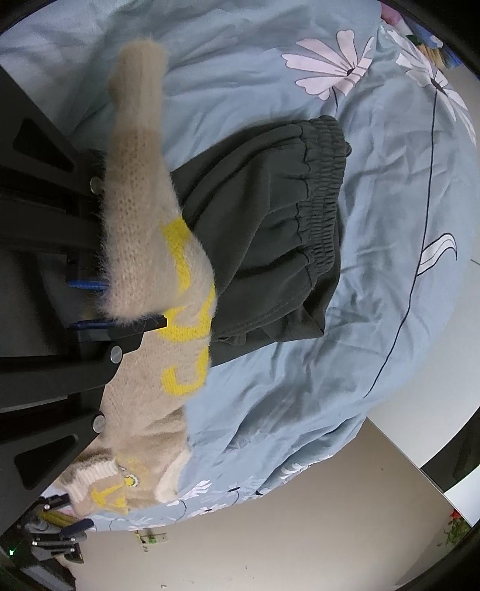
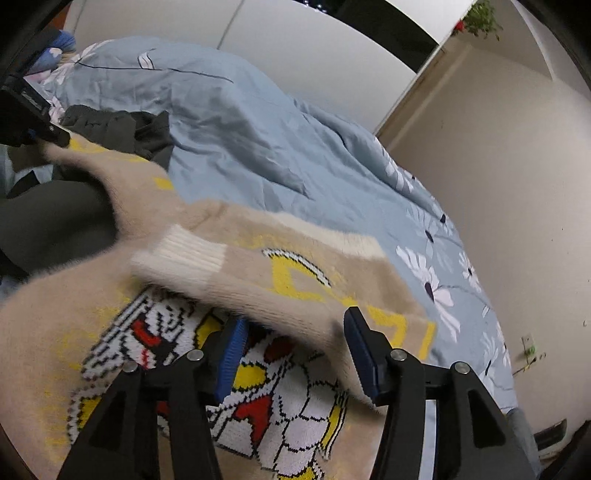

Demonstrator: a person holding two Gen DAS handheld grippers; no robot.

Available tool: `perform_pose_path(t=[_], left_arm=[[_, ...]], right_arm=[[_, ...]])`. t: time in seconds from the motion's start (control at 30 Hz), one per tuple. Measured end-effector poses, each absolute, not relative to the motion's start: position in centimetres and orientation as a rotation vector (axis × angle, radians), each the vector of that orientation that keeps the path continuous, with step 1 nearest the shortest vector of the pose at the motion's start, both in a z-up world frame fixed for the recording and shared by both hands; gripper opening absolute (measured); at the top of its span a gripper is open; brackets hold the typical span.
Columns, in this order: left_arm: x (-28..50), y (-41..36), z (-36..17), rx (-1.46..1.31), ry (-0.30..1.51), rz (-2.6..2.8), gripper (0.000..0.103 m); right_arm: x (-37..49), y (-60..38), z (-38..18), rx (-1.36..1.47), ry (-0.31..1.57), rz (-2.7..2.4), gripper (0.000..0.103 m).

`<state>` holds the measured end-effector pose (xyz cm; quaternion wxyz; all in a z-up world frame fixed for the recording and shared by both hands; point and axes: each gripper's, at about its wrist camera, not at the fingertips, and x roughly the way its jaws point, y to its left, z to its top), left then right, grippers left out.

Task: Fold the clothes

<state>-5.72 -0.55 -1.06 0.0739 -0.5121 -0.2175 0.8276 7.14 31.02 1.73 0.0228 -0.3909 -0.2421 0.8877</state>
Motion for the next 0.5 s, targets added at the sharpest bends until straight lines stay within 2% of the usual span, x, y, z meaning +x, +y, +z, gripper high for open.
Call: perform_pose_path(t=[0.27,0.37,0.5], left_arm=[[-5.9,-0.9,-1.6,-1.553,-0.674,2.46,0.014],[-5.9,-1.0,-1.7,-1.555,-0.68,2.453,0.014],[-6.0,-1.2,-1.8,-1.553,-0.692,2.447,0.014]], right_arm=[[6.4,28.7,0.8,-1.302,-0.828,2.787,0.054],[6.1,28.2,0.3,-1.37,-0.81,2.79,0.03],[5.4,28.9,0.5,-1.401,-0.666,2.802,0.012]])
